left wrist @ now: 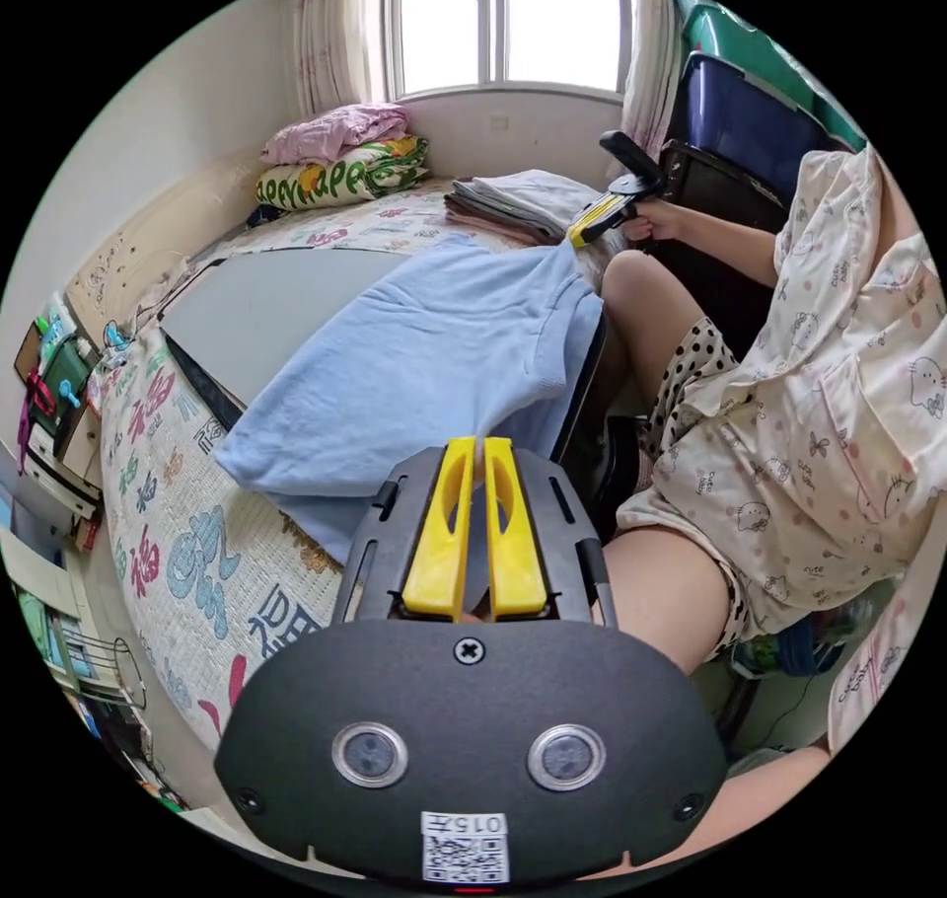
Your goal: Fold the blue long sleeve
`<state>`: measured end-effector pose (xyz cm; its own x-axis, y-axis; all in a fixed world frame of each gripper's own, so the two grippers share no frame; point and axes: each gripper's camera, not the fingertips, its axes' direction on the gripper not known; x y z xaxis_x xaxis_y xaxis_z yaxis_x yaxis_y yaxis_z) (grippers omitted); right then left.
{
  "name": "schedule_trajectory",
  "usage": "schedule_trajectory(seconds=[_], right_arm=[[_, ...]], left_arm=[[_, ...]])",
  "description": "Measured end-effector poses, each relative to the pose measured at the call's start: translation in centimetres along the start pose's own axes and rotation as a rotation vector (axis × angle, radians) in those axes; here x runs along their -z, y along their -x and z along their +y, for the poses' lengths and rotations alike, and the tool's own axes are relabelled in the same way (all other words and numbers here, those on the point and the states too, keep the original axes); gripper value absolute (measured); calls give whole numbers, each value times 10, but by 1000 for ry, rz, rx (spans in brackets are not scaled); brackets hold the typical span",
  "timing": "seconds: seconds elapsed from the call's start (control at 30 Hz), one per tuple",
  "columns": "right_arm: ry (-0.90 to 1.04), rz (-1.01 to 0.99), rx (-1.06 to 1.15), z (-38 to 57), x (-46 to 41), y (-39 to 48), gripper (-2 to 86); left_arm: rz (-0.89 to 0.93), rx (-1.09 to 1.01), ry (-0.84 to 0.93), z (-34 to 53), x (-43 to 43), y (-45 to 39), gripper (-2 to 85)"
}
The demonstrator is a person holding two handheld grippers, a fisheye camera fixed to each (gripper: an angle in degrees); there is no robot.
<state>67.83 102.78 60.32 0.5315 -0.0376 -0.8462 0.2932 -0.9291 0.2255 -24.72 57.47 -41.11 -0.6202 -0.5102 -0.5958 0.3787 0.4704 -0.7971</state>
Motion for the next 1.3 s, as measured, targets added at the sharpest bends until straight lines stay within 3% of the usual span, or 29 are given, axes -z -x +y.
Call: schedule_trajectory(seconds=[0.17, 0.3, 0.47, 0.67, 0.9, 1.03, 1.3], right_arm=[[204, -40, -66, -3, -28, -26, 48], [24, -70, -232, -15, 5, -83, 75], [-214, -204, -565, -49, 4, -199, 136], [-217, -127, -729, -98, -50, -267, 156], [-109, -180, -781, -120, -107, -304, 64], [-230, -212, -832, -101, -114, -319, 36], [-318, -45, -792, -113, -125, -323, 28]], left_arm=[[128, 119, 170, 30, -41, 20, 18], [182, 279, -35, 65, -7, 68, 30], [73, 805, -325, 139, -1, 201, 106], [89, 1115, -295, 187, -90, 300, 135], [129, 1152, -296, 215, -142, 326, 55], [189, 1176, -457, 248, -139, 323, 15], [204, 1192, -669, 265, -121, 335, 1]])
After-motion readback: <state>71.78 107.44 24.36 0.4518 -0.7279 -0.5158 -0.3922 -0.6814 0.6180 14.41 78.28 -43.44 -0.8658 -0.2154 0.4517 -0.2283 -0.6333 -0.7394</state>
